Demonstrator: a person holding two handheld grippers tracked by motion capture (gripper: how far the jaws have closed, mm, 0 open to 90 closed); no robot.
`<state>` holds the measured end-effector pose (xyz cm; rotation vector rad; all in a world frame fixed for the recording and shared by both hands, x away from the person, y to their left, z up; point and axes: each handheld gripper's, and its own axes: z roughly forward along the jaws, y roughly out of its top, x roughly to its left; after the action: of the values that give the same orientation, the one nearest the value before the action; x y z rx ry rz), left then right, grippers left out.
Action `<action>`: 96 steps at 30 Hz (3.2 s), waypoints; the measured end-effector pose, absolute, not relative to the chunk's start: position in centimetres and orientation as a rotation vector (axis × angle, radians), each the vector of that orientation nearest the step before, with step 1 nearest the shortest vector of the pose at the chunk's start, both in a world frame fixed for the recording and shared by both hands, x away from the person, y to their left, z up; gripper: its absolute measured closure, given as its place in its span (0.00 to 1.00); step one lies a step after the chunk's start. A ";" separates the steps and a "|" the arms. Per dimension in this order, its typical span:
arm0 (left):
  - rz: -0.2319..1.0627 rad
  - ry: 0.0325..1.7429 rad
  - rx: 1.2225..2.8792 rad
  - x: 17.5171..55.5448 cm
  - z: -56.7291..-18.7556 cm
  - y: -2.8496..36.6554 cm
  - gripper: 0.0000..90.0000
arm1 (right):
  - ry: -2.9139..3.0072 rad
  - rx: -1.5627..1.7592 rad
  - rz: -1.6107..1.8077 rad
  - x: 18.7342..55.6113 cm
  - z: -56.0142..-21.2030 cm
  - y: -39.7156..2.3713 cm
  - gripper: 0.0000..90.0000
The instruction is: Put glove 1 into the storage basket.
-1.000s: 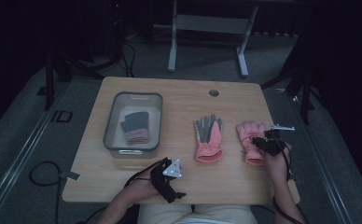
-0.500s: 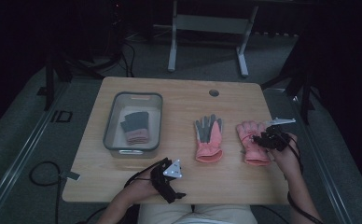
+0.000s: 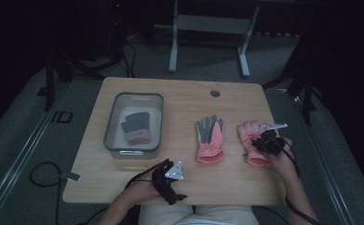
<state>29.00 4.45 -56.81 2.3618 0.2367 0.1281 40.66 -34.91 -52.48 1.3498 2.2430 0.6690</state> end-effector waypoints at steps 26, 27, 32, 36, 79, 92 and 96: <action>0.129 0.229 2.356 29.0 -56.7 4.6 0.01 | 1.983 1.458 0.904 39.0 -41.8 -27.2 0.96; 0.127 0.227 2.355 29.0 -56.7 4.6 0.01 | 1.981 1.446 0.886 38.8 -41.6 -26.4 0.96; 0.119 0.228 2.345 28.9 -56.7 4.6 0.01 | 1.987 1.391 0.850 38.5 -41.1 -23.1 0.96; 0.117 0.227 2.345 29.0 -56.7 4.6 0.01 | 2.014 1.396 0.894 38.4 -41.2 -20.8 0.95; 0.096 0.237 2.336 29.0 -56.6 4.4 0.01 | 2.269 1.416 0.935 40.1 -47.3 -19.2 0.76; 0.076 0.270 2.319 29.2 -56.4 4.3 0.01 | 2.217 1.408 1.041 39.2 -45.0 -21.1 0.37; 0.097 0.306 2.314 29.4 -56.3 4.4 0.01 | 2.241 1.373 1.109 38.9 -44.9 -21.9 0.23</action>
<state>29.37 4.43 -56.26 2.3142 0.3063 0.0973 38.95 -21.91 -44.86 1.3733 2.2414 1.1085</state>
